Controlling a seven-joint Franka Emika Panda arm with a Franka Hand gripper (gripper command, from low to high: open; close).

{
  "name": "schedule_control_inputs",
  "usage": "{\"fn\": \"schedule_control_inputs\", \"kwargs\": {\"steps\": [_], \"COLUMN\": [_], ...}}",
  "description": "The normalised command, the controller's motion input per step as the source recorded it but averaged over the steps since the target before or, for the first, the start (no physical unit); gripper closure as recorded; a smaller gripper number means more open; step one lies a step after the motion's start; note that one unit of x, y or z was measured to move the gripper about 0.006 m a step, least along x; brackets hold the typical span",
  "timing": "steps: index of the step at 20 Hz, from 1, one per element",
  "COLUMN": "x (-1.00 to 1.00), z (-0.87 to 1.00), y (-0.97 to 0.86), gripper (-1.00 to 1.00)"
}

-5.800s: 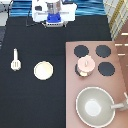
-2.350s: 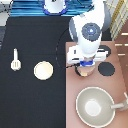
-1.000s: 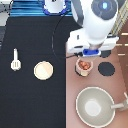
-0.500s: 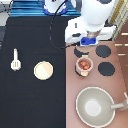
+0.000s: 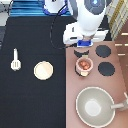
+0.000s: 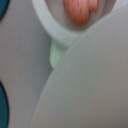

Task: Take the lid off the pot, put the pot on the plate, and use the tool to push the pot to the front of the table.

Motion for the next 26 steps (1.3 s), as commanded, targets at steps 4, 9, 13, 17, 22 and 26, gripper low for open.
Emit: {"fn": "schedule_control_inputs", "kwargs": {"steps": [4,9,13,17,22,26], "x": [-1.00,-0.67,0.07,0.42,0.41,0.29], "z": [-0.92,-0.67,-0.35,0.00,0.11,0.52], "y": [0.18,0.34,0.40,0.35,0.16,0.10], "gripper": [1.00,1.00,1.00,1.00,-1.00,-1.00]}}
